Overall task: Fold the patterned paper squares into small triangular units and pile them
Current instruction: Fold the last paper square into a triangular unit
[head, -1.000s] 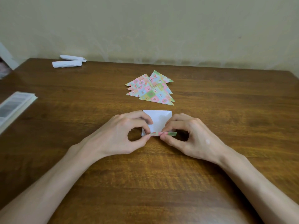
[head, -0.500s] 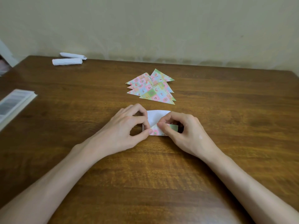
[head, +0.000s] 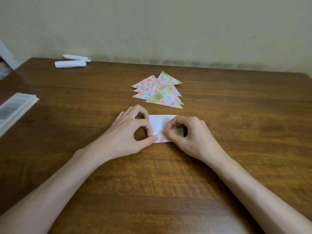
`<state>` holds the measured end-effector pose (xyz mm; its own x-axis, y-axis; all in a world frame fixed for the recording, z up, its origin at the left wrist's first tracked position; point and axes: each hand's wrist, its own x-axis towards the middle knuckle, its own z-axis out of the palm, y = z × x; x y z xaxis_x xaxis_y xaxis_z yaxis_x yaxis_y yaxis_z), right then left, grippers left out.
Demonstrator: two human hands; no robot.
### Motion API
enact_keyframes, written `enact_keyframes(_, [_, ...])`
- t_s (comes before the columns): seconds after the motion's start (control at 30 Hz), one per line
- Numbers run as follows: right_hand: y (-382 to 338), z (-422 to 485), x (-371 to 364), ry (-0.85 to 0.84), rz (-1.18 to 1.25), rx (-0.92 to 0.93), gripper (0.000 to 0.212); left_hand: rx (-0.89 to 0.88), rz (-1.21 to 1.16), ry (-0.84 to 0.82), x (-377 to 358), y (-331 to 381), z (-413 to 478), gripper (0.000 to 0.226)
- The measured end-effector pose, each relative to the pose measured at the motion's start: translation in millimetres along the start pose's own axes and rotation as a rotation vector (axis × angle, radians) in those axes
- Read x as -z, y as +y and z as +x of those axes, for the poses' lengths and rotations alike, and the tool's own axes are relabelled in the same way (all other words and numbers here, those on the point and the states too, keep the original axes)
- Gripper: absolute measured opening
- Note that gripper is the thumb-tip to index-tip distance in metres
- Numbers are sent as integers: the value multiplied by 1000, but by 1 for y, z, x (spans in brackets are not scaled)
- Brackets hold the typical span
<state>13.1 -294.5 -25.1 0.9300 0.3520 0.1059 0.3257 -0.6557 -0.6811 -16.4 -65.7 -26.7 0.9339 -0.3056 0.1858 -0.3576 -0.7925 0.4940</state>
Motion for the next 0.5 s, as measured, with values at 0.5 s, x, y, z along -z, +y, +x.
enact_keyframes(0.5, [1,1,-3,7,-32,-31,4,65,-119,-123,9,-3,2,6])
